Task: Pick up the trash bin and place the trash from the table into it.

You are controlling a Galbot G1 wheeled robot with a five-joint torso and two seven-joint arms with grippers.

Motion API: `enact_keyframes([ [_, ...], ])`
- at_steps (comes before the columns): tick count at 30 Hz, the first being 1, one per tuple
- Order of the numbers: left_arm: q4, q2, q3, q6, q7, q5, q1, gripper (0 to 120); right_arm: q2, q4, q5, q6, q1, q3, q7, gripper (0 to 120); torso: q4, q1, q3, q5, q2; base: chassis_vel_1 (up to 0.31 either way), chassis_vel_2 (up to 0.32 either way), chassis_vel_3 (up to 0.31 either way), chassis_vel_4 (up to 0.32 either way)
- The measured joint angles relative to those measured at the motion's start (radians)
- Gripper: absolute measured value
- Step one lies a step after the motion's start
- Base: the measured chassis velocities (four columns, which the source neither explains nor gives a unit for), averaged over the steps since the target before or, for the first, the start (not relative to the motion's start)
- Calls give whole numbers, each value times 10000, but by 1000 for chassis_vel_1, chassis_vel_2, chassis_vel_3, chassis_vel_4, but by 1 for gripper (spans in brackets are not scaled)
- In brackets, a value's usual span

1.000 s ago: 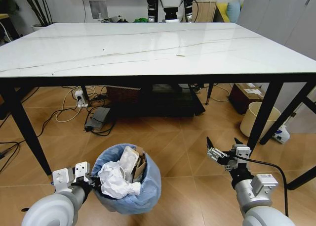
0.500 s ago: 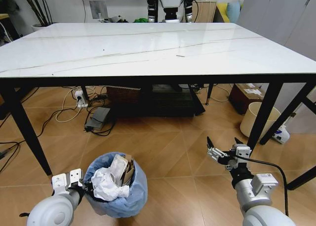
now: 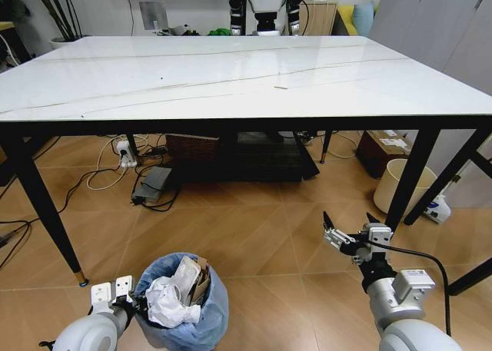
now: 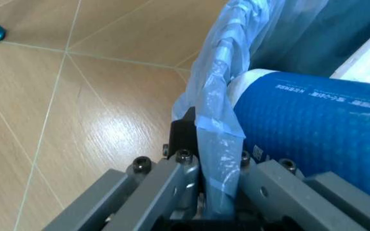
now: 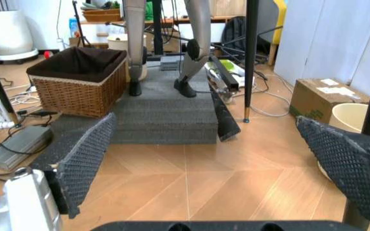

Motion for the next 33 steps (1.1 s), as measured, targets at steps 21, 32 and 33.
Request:
enact_keyframes([
  [21, 1151, -85, -2, -712, 1552, 1132, -114, 0, -58, 88, 46, 4, -59, 69, 11, 100, 0, 6, 16, -1, 19, 0, 0, 0, 0],
  [32, 1424, -92, 21, -851, 1580, 1282, -195, 0, -58, 88, 47, 4, -56, 93, 11, 100, 0, 7, 19, 0, 23, 0, 0, 0, 0],
  [33, 1424, -92, 21, -851, 1580, 1282, -195, 0, -58, 88, 47, 4, -56, 93, 11, 100, 0, 7, 19, 0, 23, 0, 0, 0, 0],
])
